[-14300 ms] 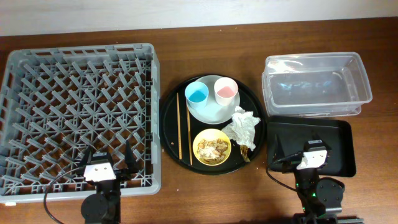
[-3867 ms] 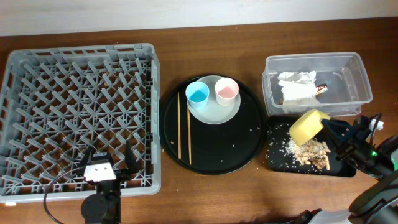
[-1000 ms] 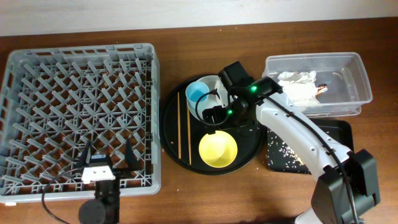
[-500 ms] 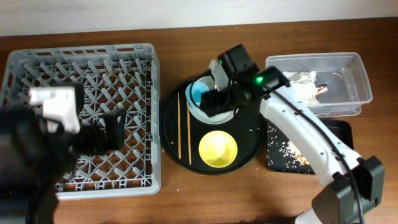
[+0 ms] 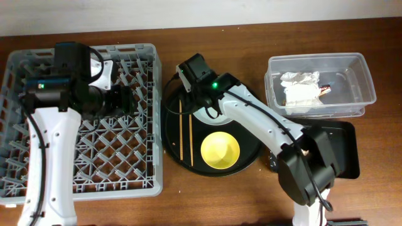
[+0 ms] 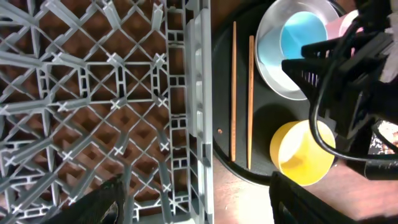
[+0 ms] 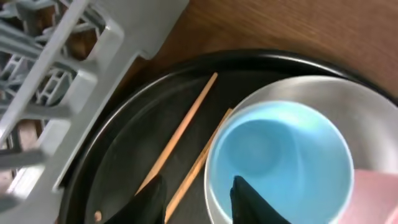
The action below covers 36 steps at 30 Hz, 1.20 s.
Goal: Sort waste into correct bins and load items into the dishwasher rack
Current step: 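Grasp the blue cup with the right gripper and lift it, then hand the blue cup from the right gripper to the left gripper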
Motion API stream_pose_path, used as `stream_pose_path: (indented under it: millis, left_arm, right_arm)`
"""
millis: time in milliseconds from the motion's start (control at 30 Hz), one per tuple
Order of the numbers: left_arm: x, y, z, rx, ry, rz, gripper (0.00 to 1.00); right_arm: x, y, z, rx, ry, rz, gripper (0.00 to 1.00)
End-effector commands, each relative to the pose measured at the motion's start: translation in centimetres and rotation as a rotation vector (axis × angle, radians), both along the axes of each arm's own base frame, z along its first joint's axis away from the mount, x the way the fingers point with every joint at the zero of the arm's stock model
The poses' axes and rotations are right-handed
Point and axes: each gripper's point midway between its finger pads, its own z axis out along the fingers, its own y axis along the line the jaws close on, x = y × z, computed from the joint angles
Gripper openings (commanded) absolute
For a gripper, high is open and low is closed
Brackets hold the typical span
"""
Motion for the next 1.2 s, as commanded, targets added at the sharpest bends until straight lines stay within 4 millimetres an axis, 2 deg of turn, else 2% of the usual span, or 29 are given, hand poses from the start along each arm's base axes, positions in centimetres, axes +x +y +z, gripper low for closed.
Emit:
stream_pose_path:
  millis: [0, 33, 100, 200, 233, 267, 300, 367, 400, 433, 467, 500, 533, 567, 633, 700, 767, 800, 967, 1100, 1133, 1167]
  left_arm:
    - [0.8, -0.1, -0.6, 0.007, 0.005, -0.012, 0.71]
    - [0.8, -0.1, -0.7, 0.007, 0.008, -0.012, 0.71]
    - [1.0, -0.1, -0.8, 0.007, 0.008, -0.012, 0.71]
    - [1.0, -0.1, -0.8, 0.007, 0.008, -0.012, 0.71]
    - [1.1, -0.1, -0.8, 0.006, 0.005, -0.012, 0.71]
    - [1.1, -0.1, -0.7, 0.006, 0.001, -0.012, 0.82]
    - [1.3, -0.1, -0.7, 0.004, -0.006, -0.013, 0.83]
    - [1.3, -0.9, -0.5, -0.037, -0.009, -0.029, 0.83]
    - [1.1, -2.0, -0.1, -0.092, -0.018, -0.083, 0.83]
    - [0.6, -4.8, 1.2, -0.225, -0.062, -0.235, 0.83]
    - [-0.3, -7.5, 3.1, -0.381, -0.123, -0.387, 0.83]
    - [-2.0, -10.6, 6.4, -0.603, -0.228, -0.581, 0.86]
    - [-2.9, -11.7, 8.3, -0.711, -0.292, -0.665, 0.94]
    - [-3.7, -12.4, 9.9, -0.803, -0.355, -0.729, 0.99]
    - [-4.1, -12.7, 11.1, -0.854, -0.415, -0.776, 0.99]
    - [-4.5, -13.1, 12.5, -0.925, -0.476, -0.813, 0.99]
    - [-5.1, -13.2, 14.7, -1.026, -0.584, -0.866, 0.99]
    - [-5.2, -13.3, 15.0, -1.037, -0.603, -0.878, 0.99]
    - [-5.9, -14.7, 15.1, -1.02, -0.661, -0.976, 0.97]
    - [-5.9, -15.1, 15.2, -1.012, -0.687, -1.009, 0.93]
    - [-5.9, -15.1, 15.2, -1.012, -0.687, -1.009, 0.9]
    - [-5.9, -15.1, 15.2, -1.012, -0.687, -1.009, 0.83]
  right_arm:
    - [0.6, 0.3, -1.8, -0.03, -0.002, 0.004, 0.33]
    - [0.7, 0.2, -2.9, -0.043, 0.01, 0.002, 0.32]
    - [1.0, -0.2, -3.4, -0.073, 0.003, -0.014, 0.25]
    - [1.1, -0.1, -3.0, -0.066, -0.006, -0.014, 0.04]
    - [1.5, 0.1, -1.9, -0.051, -0.025, -0.014, 0.04]
    - [2.0, 0.6, 0.7, -0.015, -0.064, -0.012, 0.04]
    - [2.2, 1.0, 3.3, 0.017, -0.097, -0.009, 0.04]
    - [1.9, 1.4, 10.3, 0.098, -0.167, 0.006, 0.04]
    - [1.0, 0.7, 14.7, 0.13, -0.201, 0.006, 0.04]
    - [-0.6, -0.5, 18.3, 0.161, -0.207, 0.013, 0.04]
    - [-1.9, -1.4, 20.3, 0.188, -0.194, 0.024, 0.04]
    - [-4.7, -3.0, 23.1, 0.27, -0.144, 0.061, 0.04]
    - [-6.0, -3.9, 24.3, 0.312, -0.121, 0.079, 0.04]
    - [-7.9, -5.5, 26.3, 0.377, -0.112, 0.14, 0.04]
    - [-11.3, -7.2, 30.1, 0.565, -0.101, 0.304, 0.04]
    - [-13.2, -8.0, 32.2, 0.703, -0.082, 0.407, 0.04]
    - [-14.8, -8.0, 33.1, 0.796, -0.056, 0.505, 0.04]
    - [-15.4, -7.6, 33.5, 0.827, -0.047, 0.547, 0.04]
    - [-16.2, -5.2, 33.3, 0.834, -0.04, 0.638, 0.04]
    - [-16.2, -2.8, 31.8, 0.819, 0.013, 0.685, 0.04]
    - [-16.0, -2.4, 31.3, 0.802, 0.017, 0.682, 0.04]
    - [-15.6, -2.1, 30.7, 0.789, 0.023, 0.679, 0.04]
